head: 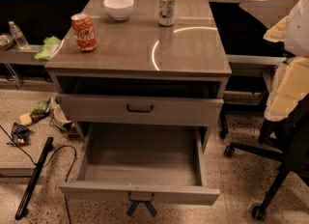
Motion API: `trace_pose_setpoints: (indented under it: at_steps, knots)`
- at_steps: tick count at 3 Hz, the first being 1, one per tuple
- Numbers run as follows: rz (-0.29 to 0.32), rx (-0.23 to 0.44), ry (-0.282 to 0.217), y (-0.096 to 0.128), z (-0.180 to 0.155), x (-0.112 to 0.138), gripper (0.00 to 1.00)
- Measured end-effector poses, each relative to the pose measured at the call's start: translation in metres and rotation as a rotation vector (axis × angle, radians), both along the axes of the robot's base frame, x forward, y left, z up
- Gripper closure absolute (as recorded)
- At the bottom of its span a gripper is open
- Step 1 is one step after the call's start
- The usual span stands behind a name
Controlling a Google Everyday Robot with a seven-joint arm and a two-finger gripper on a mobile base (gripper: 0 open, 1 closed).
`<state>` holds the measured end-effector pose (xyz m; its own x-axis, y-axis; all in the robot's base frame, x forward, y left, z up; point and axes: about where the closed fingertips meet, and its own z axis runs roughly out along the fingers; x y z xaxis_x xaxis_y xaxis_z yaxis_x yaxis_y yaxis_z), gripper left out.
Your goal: Place 7up can into middle drawer
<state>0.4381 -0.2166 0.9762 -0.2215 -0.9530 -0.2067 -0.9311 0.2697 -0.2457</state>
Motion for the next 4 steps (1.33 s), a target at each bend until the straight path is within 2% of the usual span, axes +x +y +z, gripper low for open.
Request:
trace_pose_setpoints:
  at_steps: [1,2,3,4]
  knots:
    - [0.000,0.000,0.000,0.000,0.000,0.000,0.00]
    - [-0.009,0.140,-0.040,0.017,-0.002,0.045,0.00]
    - [-0.069,0.430,-0.156,0.049,-0.005,0.156,0.00]
    - [-0.095,0.556,-0.275,0.063,-0.003,0.219,0.00]
